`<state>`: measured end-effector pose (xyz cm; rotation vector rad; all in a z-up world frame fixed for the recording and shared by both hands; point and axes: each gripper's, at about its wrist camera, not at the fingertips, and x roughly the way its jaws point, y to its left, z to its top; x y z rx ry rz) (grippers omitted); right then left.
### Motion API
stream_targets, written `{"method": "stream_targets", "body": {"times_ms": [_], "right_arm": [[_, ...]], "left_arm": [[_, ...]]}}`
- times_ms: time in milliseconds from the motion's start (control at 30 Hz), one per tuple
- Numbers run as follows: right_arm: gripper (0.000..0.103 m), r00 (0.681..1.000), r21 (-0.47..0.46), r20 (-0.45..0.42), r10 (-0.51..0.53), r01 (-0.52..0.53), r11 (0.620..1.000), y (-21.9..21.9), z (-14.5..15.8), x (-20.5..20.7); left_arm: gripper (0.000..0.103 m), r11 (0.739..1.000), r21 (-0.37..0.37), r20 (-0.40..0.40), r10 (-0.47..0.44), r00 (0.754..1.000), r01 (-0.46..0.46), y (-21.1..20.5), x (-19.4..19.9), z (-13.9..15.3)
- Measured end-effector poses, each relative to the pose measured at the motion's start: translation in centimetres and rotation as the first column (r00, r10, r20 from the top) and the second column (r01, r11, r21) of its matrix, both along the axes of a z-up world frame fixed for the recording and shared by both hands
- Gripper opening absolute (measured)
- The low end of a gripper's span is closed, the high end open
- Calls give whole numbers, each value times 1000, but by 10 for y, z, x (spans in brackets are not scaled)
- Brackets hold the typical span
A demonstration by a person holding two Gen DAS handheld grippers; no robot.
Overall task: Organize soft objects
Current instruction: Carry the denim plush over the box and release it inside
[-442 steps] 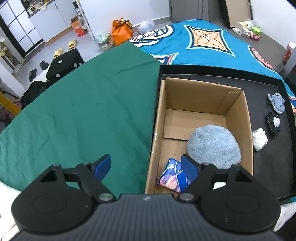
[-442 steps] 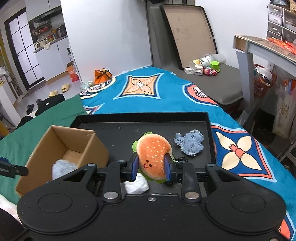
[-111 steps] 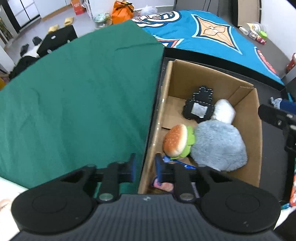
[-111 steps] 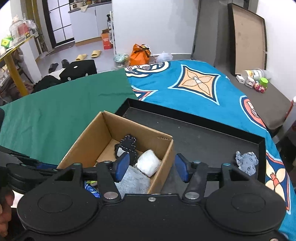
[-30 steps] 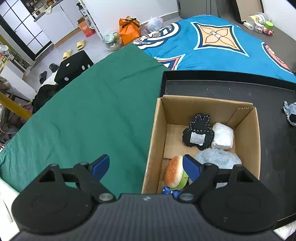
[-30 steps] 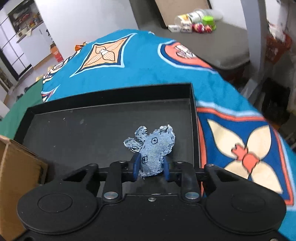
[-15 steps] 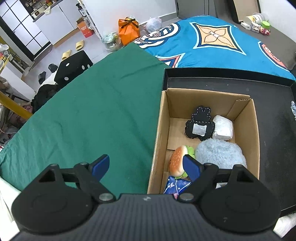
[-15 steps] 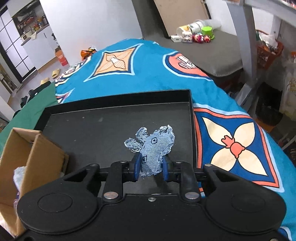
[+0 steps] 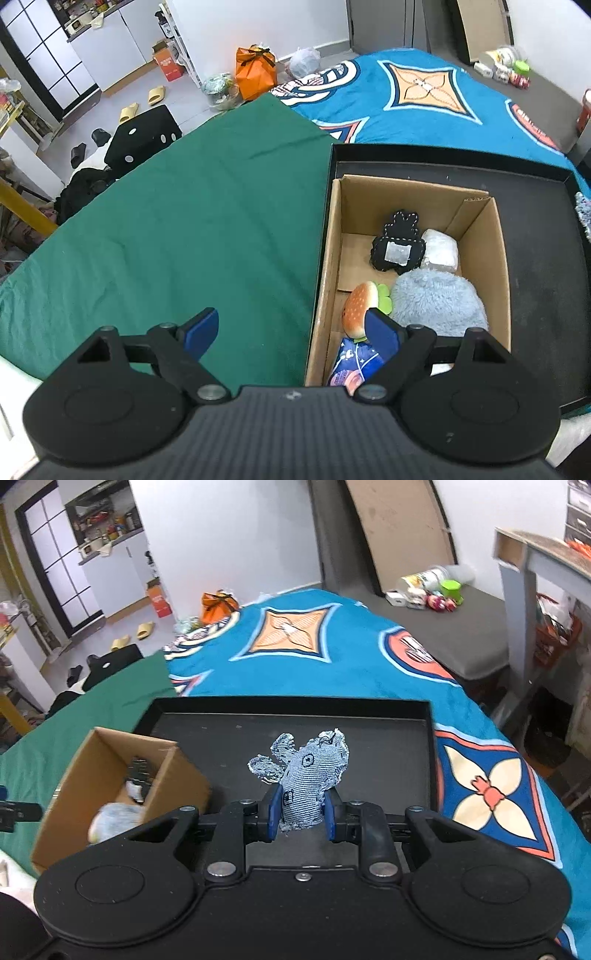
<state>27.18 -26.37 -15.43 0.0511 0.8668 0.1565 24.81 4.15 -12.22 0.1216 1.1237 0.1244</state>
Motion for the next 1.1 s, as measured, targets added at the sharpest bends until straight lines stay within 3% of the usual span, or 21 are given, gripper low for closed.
{"method": "stream_targets", "body": {"times_ms": [267,500,800,1100], "right_arm": [[24,998,-8,28,54,-54,999,39,20,-12],[24,993,-21,40,110,-109,994,74,31,-19],[24,982,-27,43,182,-181,983,117,36,-21],[24,967,-44,38,250,-249,968,155,35,-18]], "left_arm": [[82,998,-1,18,-60,998,60,-6,-7,-6],[82,994,51,64,-100,993,97,-7,-15,-7],[78,997,-60,43,-54,998,57,12,-12,-12],[73,992,-111,6,-62,998,62,16,-7,-19]]}}
